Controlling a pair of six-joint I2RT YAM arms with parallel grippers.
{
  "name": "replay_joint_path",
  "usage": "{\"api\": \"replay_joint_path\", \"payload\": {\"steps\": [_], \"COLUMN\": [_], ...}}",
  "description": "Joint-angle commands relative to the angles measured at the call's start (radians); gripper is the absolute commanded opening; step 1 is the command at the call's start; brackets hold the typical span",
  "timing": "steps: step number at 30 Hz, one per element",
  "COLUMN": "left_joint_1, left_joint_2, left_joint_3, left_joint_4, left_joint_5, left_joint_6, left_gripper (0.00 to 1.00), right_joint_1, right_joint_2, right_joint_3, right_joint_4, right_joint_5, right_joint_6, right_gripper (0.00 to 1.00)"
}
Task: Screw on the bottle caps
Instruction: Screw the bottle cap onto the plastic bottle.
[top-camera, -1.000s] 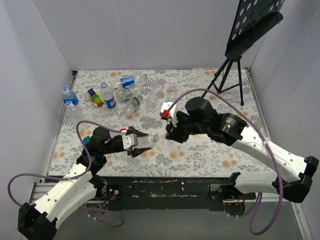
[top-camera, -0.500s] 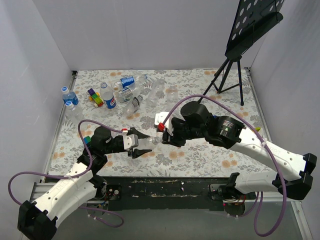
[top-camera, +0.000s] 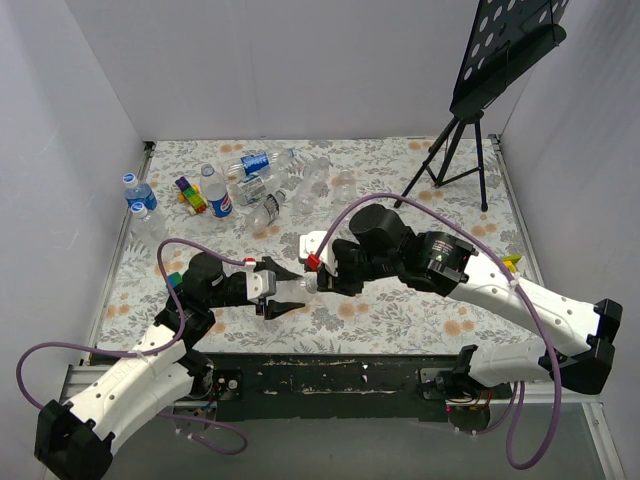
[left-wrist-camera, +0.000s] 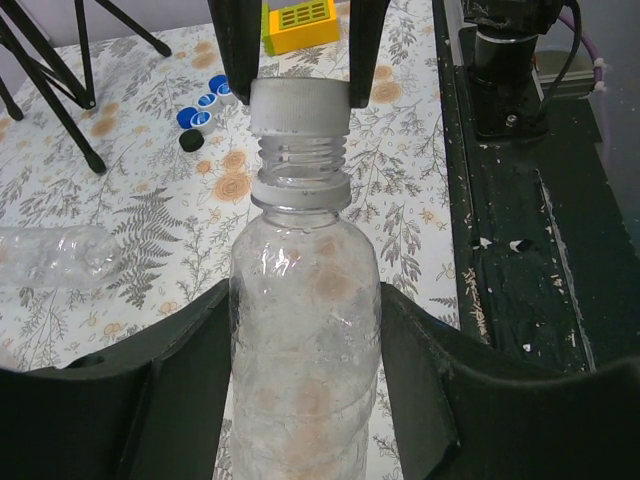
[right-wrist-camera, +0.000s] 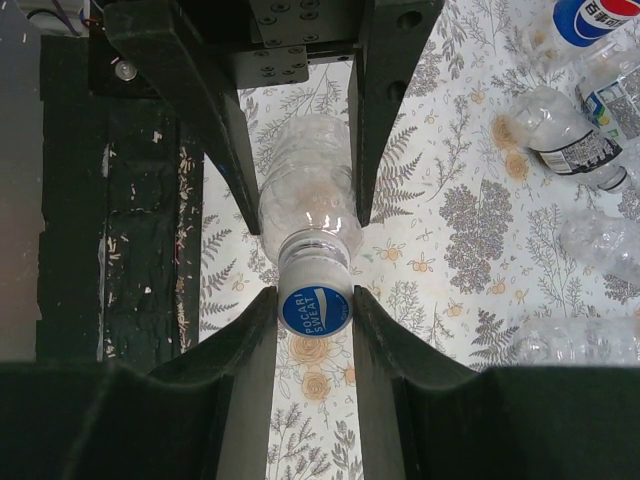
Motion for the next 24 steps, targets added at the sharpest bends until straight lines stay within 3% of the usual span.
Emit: {"api": "replay_joint_path", "payload": {"steps": [1, 10, 24], "left_joint_1": [-0.003, -0.003, -0.003], "left_joint_2": [0.006, 0.030, 0.028], "left_joint_3": [0.043, 0.042, 0.034], "left_joint_4": [0.015, 0.067, 0.078], "left_joint_5": [0.039, 0.086, 0.147], "left_joint_6": [-0.038, -0.109, -0.075], "left_gripper": [0.06, 0.02, 0.01], "right_joint_1": [0.011, 0.018, 0.019], "right_joint_2": [0.004, 0.022, 0.079], "right_joint_3": [0.020, 0.034, 0.066], "right_joint_4": [0.027, -0.074, -0.149], "right_joint_5": [-0.035, -0.057, -0.110], "right_joint_6": [-0.034, -0.080, -0.145], "right_gripper": [0.14, 0.13, 0.12]}}
